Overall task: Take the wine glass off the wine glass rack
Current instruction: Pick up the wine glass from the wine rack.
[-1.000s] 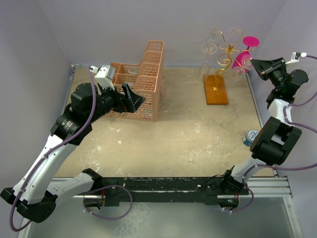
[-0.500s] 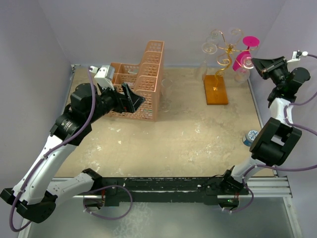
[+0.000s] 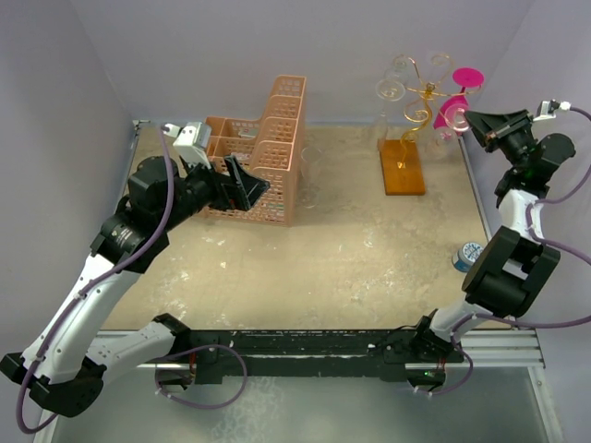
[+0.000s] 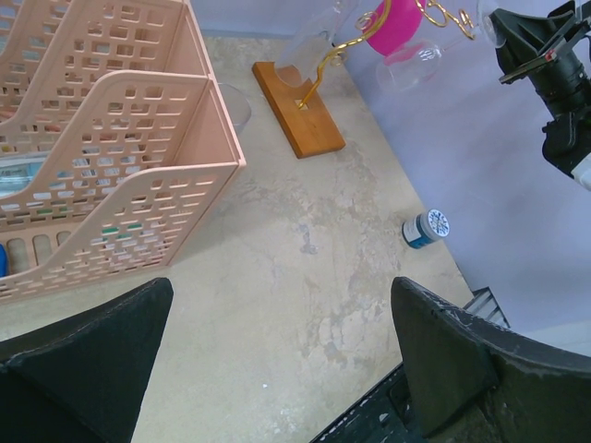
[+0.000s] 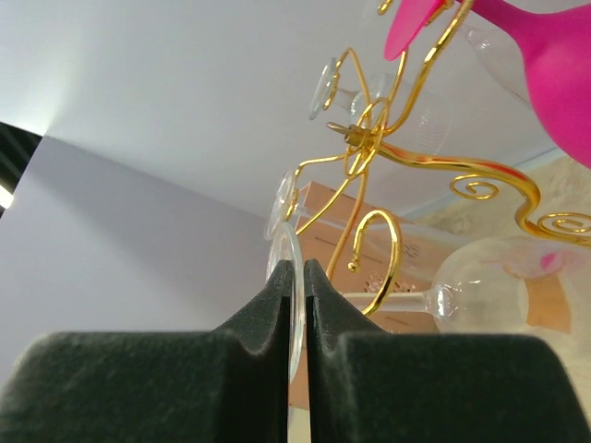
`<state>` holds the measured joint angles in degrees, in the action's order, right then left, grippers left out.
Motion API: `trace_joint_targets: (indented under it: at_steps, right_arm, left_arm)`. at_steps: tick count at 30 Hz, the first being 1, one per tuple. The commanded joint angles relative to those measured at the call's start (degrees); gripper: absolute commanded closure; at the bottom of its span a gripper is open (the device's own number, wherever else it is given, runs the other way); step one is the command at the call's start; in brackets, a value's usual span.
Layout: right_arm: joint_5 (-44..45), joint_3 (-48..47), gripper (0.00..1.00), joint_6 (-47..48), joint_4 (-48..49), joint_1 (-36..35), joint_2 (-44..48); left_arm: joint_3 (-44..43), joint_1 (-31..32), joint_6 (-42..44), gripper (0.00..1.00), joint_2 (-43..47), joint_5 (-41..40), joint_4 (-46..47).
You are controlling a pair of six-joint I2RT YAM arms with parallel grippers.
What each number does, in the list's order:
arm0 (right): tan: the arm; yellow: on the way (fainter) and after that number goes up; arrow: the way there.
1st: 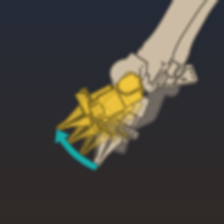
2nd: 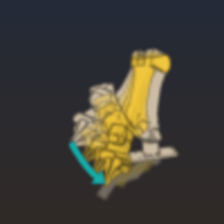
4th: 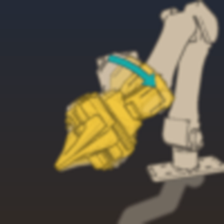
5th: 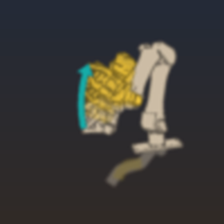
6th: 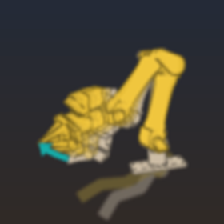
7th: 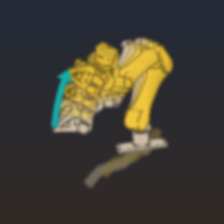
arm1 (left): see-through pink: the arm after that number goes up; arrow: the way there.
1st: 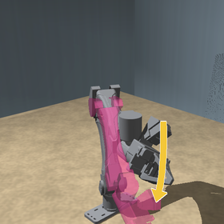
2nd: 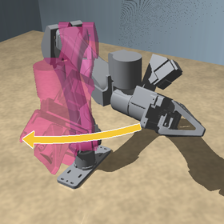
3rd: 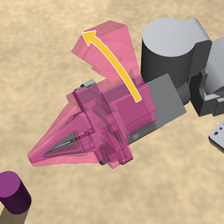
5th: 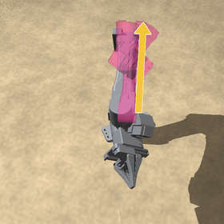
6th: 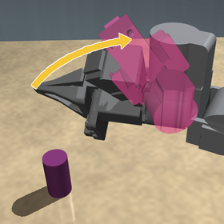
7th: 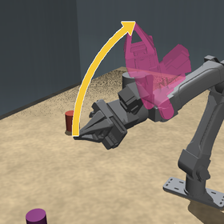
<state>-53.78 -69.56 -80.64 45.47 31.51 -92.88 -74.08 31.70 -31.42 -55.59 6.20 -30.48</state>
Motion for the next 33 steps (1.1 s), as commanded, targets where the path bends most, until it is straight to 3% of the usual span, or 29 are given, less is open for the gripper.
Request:
trace_joint_targets:
  at_steps: [1,18,33]
  right_arm:
    - [-1.96,0.61,1.00,-2.93,6.26,-0.13,4.48]
    - [1.92,-4.79,1.00,-1.61,3.30,-2.75,1.05]
    - [11.37,-7.32,1.00,-1.51,1.34,-3.12,0.07]
  left_arm:
    - [-0.35,0.38,-1.11,0.01,1.36,0.58,2.55]
    - [-0.14,0.38,-1.11,0.01,0.89,0.67,3.07]
    - [-0.44,0.38,-0.29,0.01,0.58,0.24,2.71]
